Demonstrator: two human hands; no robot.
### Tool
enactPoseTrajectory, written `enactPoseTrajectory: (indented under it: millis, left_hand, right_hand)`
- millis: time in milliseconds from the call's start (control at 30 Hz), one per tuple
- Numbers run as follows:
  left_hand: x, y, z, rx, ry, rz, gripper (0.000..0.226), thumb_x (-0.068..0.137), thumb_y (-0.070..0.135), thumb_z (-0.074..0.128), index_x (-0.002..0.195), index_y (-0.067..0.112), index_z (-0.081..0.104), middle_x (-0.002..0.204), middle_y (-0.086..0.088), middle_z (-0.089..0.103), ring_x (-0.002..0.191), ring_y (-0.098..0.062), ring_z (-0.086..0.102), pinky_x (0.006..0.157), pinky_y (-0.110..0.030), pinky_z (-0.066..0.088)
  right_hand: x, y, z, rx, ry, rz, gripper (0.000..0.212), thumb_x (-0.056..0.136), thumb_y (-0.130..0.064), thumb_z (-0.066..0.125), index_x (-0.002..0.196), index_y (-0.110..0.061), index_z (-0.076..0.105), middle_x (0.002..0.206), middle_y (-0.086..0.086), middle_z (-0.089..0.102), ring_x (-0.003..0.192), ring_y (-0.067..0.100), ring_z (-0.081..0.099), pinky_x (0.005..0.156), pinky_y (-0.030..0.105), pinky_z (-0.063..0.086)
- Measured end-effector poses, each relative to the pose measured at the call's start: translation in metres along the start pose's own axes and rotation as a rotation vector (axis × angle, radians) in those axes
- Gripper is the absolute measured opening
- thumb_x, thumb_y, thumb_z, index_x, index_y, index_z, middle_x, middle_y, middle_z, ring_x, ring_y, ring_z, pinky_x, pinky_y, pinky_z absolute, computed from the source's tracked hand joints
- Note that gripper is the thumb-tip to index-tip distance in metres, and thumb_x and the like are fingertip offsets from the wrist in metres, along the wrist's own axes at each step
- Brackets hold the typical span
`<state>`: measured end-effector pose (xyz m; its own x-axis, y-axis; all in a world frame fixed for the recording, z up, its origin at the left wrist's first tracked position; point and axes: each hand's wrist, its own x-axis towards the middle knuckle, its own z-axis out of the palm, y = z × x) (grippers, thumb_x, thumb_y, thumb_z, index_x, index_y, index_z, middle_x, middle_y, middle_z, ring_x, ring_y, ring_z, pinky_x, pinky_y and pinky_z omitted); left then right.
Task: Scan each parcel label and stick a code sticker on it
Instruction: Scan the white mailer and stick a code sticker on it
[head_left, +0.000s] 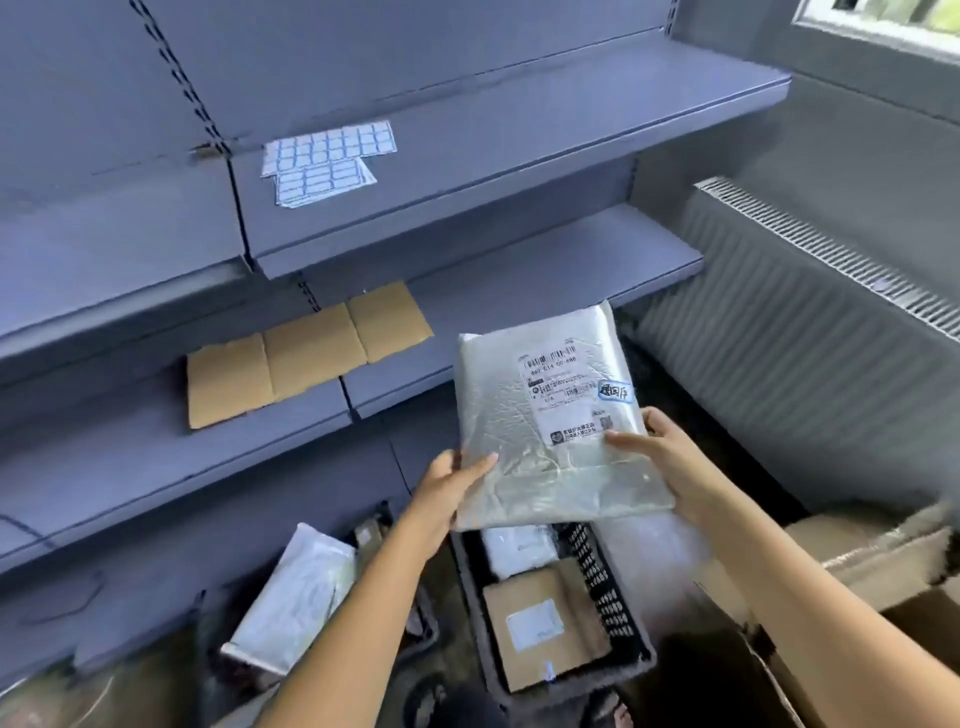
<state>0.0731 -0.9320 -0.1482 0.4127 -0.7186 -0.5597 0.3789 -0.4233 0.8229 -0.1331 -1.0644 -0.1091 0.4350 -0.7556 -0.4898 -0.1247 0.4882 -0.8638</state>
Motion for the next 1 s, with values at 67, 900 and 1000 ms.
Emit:
enactPoseTrajectory:
  millis: [67,900,1000]
  left_hand:
    - [0.003,-0.017,-0.002,-0.009,0.129,-0.012,0.024,0.082,0.014,0.071,0.101,0.008,0.056,0.109,-0.014,0.065,0.087,-0.023,0.064,0.086,-0.041,0.051]
    - [0.265,-0.381,-0.03,-0.102,0.251,-0.269,0.023,0.083,0.011,0.068,0.103,0.017,0.057,0.106,-0.001,0.068,0.099,-0.021,0.064,0.091,-0.038,0.05]
    - [0.288,-0.414,-0.027,-0.08,0.227,-0.275,0.023,0.083,0.011,0.069,0.101,0.02,0.057,0.106,-0.001,0.068,0.1,-0.021,0.064,0.092,-0.039,0.05]
  right_hand:
    - [0.011,0.01,0.003,-0.006,-0.059,0.028,0.018,0.082,-0.008,0.067,0.096,-0.01,0.055,0.099,0.015,0.065,0.073,0.022,0.065,0.057,0.031,0.056]
    - [0.192,0.444,-0.035,-0.216,0.073,0.689,0.022,0.089,-0.004,0.044,0.071,-0.014,0.035,0.05,-0.003,0.035,0.04,0.01,0.031,0.037,0.018,0.025]
    - [0.211,0.475,-0.038,-0.204,0.08,0.698,0.022,0.089,-0.005,0.045,0.072,-0.014,0.034,0.052,-0.001,0.034,0.044,0.013,0.031,0.039,0.022,0.025]
